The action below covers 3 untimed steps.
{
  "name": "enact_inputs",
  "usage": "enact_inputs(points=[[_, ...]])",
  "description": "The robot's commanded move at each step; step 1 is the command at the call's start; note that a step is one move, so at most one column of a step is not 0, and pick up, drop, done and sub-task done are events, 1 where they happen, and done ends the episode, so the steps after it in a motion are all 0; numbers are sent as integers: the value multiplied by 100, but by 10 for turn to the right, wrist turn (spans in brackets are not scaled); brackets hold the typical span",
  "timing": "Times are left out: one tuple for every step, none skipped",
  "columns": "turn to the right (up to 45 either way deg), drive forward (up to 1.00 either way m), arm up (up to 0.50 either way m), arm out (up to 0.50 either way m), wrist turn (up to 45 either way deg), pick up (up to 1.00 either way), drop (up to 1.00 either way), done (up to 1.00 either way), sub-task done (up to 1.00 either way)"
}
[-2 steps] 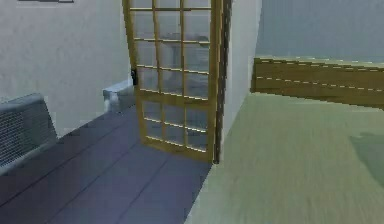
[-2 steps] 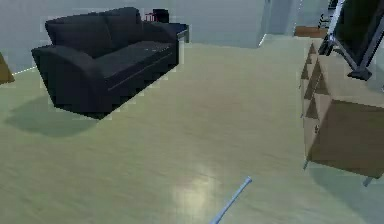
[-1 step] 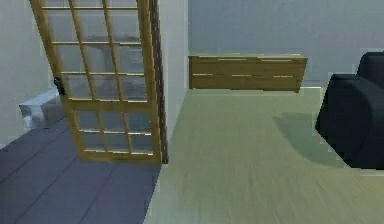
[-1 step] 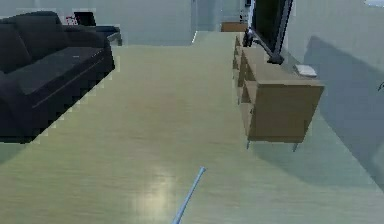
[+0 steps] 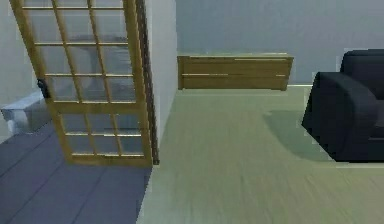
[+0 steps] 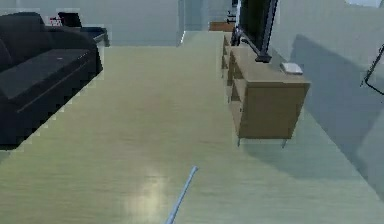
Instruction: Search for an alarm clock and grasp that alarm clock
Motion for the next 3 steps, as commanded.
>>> enact_inputs(points=[[0,45,0,0,0,0,0,0,0],[300,0,0,0,0,0,0,0,0],[0,50,0,0,0,0,0,0,0]])
